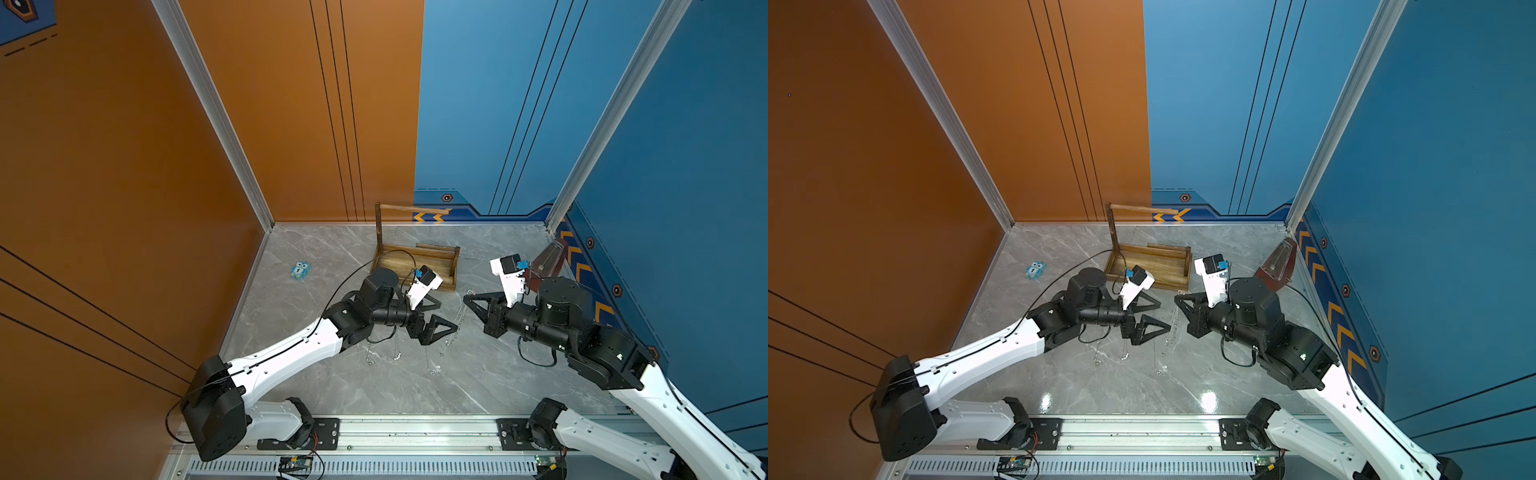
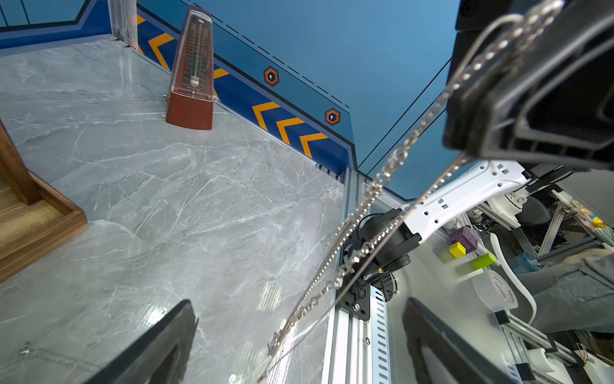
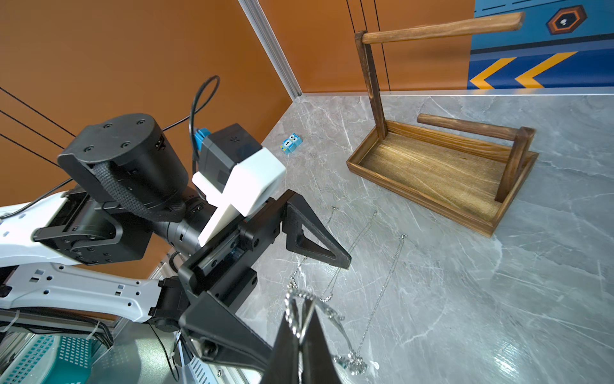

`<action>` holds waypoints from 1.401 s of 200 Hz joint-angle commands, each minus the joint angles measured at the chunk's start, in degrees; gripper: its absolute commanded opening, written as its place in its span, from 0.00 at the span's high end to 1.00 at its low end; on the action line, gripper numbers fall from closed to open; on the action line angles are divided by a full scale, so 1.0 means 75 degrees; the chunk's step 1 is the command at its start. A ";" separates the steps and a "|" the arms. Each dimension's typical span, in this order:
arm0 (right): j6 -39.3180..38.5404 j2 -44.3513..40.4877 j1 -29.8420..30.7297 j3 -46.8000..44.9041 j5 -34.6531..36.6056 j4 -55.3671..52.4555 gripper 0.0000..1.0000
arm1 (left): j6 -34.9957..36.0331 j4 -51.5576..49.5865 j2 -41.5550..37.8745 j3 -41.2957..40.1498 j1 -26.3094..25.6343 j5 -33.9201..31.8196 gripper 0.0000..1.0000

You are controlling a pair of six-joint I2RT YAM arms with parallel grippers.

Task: Take the necklace off the jewelry display stand
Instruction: Take off the necklace from the stand.

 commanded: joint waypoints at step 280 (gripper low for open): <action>0.0241 -0.0513 -0.0145 0.0035 0.0377 -0.0330 1.00 | 0.0085 0.0681 0.1482 0.0931 -0.1134 -0.0451 0.57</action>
